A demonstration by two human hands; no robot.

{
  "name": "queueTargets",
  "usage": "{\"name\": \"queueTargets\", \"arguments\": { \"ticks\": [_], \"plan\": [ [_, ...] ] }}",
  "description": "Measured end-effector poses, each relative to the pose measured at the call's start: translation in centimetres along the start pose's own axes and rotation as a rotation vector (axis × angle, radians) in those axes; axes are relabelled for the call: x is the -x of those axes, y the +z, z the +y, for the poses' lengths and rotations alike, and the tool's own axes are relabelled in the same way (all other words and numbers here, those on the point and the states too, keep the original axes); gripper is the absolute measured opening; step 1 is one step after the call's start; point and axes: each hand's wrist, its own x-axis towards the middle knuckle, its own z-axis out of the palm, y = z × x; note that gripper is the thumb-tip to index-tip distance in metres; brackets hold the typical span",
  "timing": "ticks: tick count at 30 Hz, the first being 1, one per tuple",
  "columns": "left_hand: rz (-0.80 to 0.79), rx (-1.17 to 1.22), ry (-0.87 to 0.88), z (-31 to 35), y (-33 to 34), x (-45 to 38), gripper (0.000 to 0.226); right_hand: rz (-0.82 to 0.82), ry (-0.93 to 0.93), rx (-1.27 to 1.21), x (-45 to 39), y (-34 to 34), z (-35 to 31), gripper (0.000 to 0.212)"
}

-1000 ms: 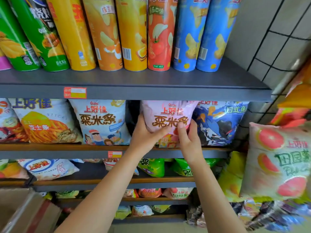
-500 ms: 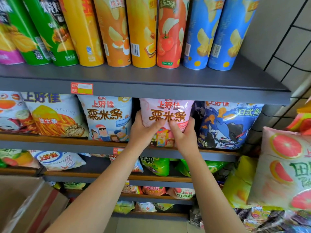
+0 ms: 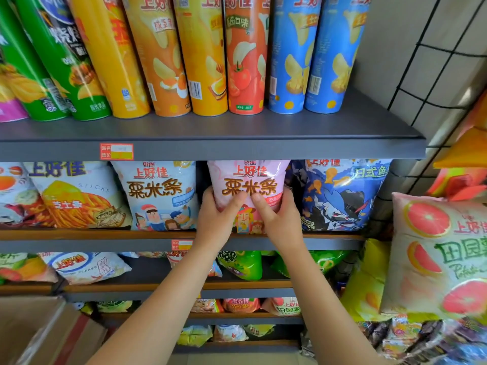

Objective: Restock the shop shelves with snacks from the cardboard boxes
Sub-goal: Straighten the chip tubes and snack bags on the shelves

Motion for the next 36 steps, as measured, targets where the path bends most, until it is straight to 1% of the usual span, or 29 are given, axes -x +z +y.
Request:
{"name": "queueTargets", "arguments": {
  "ticks": [2, 3, 4, 5, 6, 7, 8, 9, 10, 11, 13, 17, 21, 24, 26, 27, 28, 29, 30, 31, 34, 36],
  "plan": [
    [0.107, -0.049, 0.134, 0.0, 0.1, 1.0, 0.068, 0.121, -0.101, 0.100, 0.8, -0.4, -0.5, 0.077],
    [0.189, -0.119, 0.241, 0.0, 0.1, 1.5, 0.077, 0.214, -0.169, 0.133, 1.2, -0.8, -0.8, 0.072],
    [0.275, -0.209, 0.380, 0.2, 0.2, 1.9, 0.079, 0.324, -0.238, 0.152, 1.5, -1.3, -1.0, 0.062],
    [0.344, -0.302, 0.527, 0.4, 0.2, 2.1, 0.077, 0.452, -0.301, 0.180, 1.6, -2.1, -1.0, 0.054],
    [0.381, -0.387, 0.654, 0.6, 0.3, 2.1, 0.072, 0.588, -0.338, 0.232, 1.4, -2.9, -0.9, 0.051],
    [0.383, -0.459, 0.741, 0.9, 0.4, 2.1, 0.068, 0.714, -0.335, 0.297, 1.0, -3.8, -0.5, 0.053],
    [0.359, -0.513, 0.778, 0.9, 0.5, 1.8, 0.065, 0.814, -0.300, 0.357, 0.4, -4.7, -0.2, 0.059],
    [0.321, -0.552, 0.779, 0.8, 0.6, 1.5, 0.064, 0.867, -0.245, 0.402, -0.3, -5.5, 0.3, 0.068],
    [0.285, -0.578, 0.759, 0.6, 0.7, 1.2, 0.065, 0.869, -0.183, 0.430, -1.0, -6.2, 0.8, 0.077],
    [0.257, -0.601, 0.738, 0.3, 0.9, 1.0, 0.067, 0.835, -0.127, 0.447, -1.4, -6.7, 1.3, 0.086],
    [0.224, -0.634, 0.713, -0.1, 1.1, 0.8, 0.072, 0.755, -0.071, 0.466, -1.9, -6.9, 1.9, 0.095],
    [0.216, -0.685, 0.679, -0.3, 1.4, 0.3, 0.076, 0.728, -0.108, 0.495, -1.8, -6.1, 2.0, 0.096],
    [0.229, -0.721, 0.686, -0.3, 1.4, 0.3, 0.077, 0.708, -0.107, 0.487, -1.8, -5.9, 1.9, 0.095],
    [0.219, -0.723, 0.660, -0.2, 1.3, 0.3, 0.078, 0.726, -0.115, 0.533, -1.2, -5.9, 1.3, 0.089],
    [0.213, -0.731, 0.654, -0.2, 1.1, 0.7, 0.079, 0.797, -0.249, 0.566, 0.3, -5.7, 0.2, 0.070],
    [0.207, -0.733, 0.655, -0.1, 1.0, 0.9, 0.078, 0.800, -0.334, 0.522, 1.2, -5.3, -0.6, 0.058],
    [0.188, -0.731, 0.653, 0.0, 0.8, 1.0, 0.077, 0.750, -0.392, 0.433, 2.3, -4.7, -1.3, 0.045],
    [0.160, -0.722, 0.651, 0.2, 0.4, 1.2, 0.076, 0.660, -0.423, 0.331, 3.6, -3.9, -1.9, 0.035],
    [0.124, -0.706, 0.650, 0.4, -0.1, 1.4, 0.074, 0.556, -0.433, 0.247, 4.8, -3.0, -2.3, 0.026],
    [0.089, -0.689, 0.656, 0.7, -0.8, 1.5, 0.071, 0.466, -0.421, 0.206, 5.7, -1.9, -2.4, 0.022],
    [0.008, -0.655, 0.709, 1.6, -3.8, 1.7, 0.057, 0.247, -0.371, 0.223, 8.1, 1.8, -1.6, 0.026],
    [-0.066, -0.603, 0.681, 1.9, -6.4, 2.1, 0.049, 0.116, -0.339, 0.192, 9.9, 4.5, -1.0, 0.027]
  ]
}}
